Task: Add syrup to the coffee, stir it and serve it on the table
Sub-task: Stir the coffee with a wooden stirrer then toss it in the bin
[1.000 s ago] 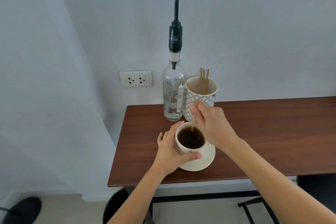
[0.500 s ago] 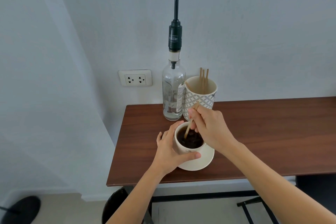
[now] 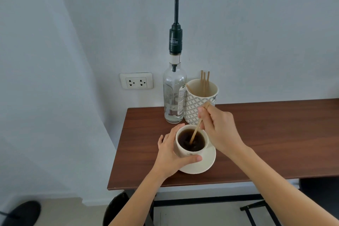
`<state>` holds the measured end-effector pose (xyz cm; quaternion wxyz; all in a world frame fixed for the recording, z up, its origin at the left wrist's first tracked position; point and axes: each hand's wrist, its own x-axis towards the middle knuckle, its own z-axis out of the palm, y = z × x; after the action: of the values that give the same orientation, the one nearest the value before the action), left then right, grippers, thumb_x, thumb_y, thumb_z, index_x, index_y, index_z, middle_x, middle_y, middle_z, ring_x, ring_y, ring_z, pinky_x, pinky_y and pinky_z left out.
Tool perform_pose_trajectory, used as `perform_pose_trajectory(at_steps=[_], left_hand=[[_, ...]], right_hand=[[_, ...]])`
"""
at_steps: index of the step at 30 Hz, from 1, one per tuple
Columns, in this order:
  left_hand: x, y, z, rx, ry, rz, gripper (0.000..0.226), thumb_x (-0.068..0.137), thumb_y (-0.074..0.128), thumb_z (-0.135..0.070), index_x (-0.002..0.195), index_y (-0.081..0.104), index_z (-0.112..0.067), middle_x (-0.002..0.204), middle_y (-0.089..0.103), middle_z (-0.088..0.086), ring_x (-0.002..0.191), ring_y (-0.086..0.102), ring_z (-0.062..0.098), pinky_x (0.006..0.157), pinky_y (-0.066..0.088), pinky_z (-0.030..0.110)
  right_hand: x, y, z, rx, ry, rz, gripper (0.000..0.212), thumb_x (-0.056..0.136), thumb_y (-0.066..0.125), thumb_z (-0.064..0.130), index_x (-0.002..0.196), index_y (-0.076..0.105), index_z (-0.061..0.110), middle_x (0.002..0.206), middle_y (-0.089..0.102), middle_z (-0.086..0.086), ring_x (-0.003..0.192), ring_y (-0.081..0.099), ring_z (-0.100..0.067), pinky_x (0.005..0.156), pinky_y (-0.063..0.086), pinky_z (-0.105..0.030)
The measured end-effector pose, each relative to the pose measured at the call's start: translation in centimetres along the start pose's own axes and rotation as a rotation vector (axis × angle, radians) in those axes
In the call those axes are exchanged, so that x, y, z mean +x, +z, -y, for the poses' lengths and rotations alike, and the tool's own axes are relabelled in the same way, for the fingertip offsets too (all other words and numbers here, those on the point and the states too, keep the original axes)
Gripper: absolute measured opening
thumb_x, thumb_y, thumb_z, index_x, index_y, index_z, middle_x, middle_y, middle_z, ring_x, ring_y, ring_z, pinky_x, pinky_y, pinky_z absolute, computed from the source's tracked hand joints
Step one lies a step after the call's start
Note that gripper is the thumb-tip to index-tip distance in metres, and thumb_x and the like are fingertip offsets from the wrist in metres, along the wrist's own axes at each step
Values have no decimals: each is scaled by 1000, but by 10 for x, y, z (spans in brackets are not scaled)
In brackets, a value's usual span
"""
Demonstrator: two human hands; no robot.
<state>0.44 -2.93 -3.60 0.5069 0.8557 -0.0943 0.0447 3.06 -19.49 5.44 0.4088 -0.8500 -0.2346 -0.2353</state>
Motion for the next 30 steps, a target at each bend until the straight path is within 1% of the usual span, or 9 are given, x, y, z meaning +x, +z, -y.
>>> perform_pose_trajectory(at_steps=[4, 7, 11, 14, 19, 22, 24, 28, 30], left_hand=[[0, 0, -1, -14, -3, -5, 89, 55, 82, -69, 130, 34, -64, 141, 46, -33, 138, 36, -5, 122, 7, 57], [-1, 0, 0, -14, -11, 2, 93, 56, 82, -68, 135, 35, -56, 141, 47, -31, 139, 34, -6, 123, 6, 56], [-1, -1, -1, -18, -9, 17, 93, 57, 82, -67, 136, 36, -54, 142, 46, -30, 139, 35, -4, 122, 6, 57], [-2, 0, -1, -19, -25, 25, 95, 56, 83, -65, 137, 34, -53, 141, 49, -29, 139, 35, -5, 123, 4, 57], [-1, 0, 0, -36, -14, 47, 99, 58, 82, -66, 138, 26, -60, 139, 47, -35, 139, 31, -12, 123, 3, 57], [-2, 1, 3, -83, 19, 13, 102, 64, 76, -65, 149, 23, -43, 144, 48, -25, 143, 31, -3, 122, 5, 59], [-6, -2, 1, -164, 47, -58, 90, 78, 65, -60, 153, 24, -31, 153, 42, -13, 148, 29, 5, 123, 12, 58], [-15, -39, -1, -206, 70, -348, 60, 101, 36, -55, 152, 32, -24, 158, 37, -11, 147, 31, 2, 119, 27, 19], [-22, -76, 14, -147, 94, -535, 51, 104, 33, -42, 150, 38, -19, 154, 42, -6, 144, 35, 0, 115, 27, 12]], right_hand=[[0, -28, 3, 33, 6, -216, 33, 103, 39, 29, 87, 59, 9, 58, 63, 2, 66, 64, -15, 55, 47, -17], [-6, -36, 5, -4, -14, -161, 38, 106, 37, 26, 85, 60, 3, 58, 63, -2, 63, 62, -18, 55, 49, -27], [-8, -41, 5, 21, -31, -242, 38, 104, 38, 28, 86, 61, 3, 58, 64, -1, 66, 63, -17, 55, 49, -21], [-7, -40, 4, -16, -54, -158, 40, 104, 37, 30, 86, 61, 4, 58, 64, -3, 65, 63, -17, 55, 49, -27], [-3, -44, -7, -14, -41, -186, 37, 104, 40, 30, 84, 60, 7, 57, 63, -1, 56, 61, -18, 54, 49, -28], [0, -48, -12, 29, 63, -229, 35, 103, 40, 35, 83, 60, 15, 59, 65, 3, 55, 62, -15, 57, 51, -30], [5, -54, -12, 163, 194, -318, 33, 100, 39, 41, 77, 58, 28, 57, 66, 3, 51, 61, -11, 59, 52, -30], [17, -64, -8, 539, 427, -458, 33, 98, 41, 39, 71, 59, 30, 50, 67, 6, 44, 57, -4, 46, 46, -17], [16, -57, 2, 681, 504, -455, 32, 101, 39, 36, 76, 58, 29, 52, 68, 7, 48, 58, -3, 49, 46, -15]])
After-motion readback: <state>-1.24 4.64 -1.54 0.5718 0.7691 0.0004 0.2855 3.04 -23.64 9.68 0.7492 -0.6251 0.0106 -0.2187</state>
